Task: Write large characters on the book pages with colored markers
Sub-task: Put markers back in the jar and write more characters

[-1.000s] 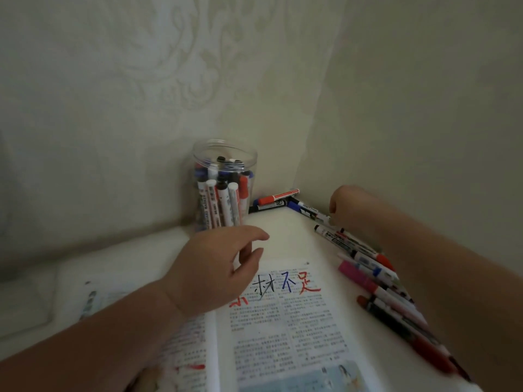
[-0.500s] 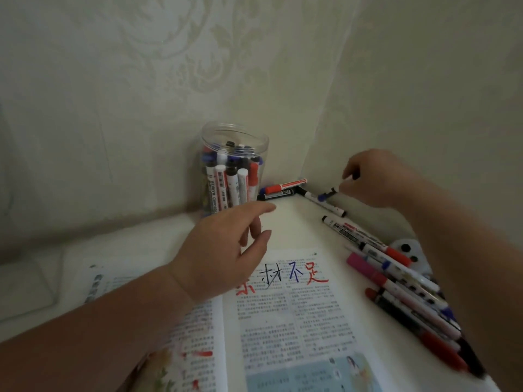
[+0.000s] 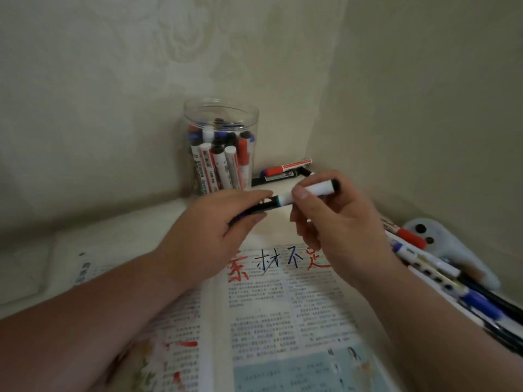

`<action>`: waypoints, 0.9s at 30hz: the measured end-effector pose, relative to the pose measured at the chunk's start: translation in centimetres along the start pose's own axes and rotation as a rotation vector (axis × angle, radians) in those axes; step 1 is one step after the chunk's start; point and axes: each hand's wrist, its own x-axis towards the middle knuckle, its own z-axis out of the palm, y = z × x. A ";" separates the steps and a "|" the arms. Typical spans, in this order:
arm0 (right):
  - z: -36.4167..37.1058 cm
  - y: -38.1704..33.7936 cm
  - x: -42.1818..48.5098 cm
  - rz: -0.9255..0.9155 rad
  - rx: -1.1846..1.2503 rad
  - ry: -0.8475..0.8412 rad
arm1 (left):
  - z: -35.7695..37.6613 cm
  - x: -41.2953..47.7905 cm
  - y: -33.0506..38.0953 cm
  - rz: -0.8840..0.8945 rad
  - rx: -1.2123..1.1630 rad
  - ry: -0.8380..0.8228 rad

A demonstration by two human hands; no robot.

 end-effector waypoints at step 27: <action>-0.7 0.2 0.8 0.158 0.236 0.251 | -2.0 0.2 2.6 -0.390 -0.196 -0.246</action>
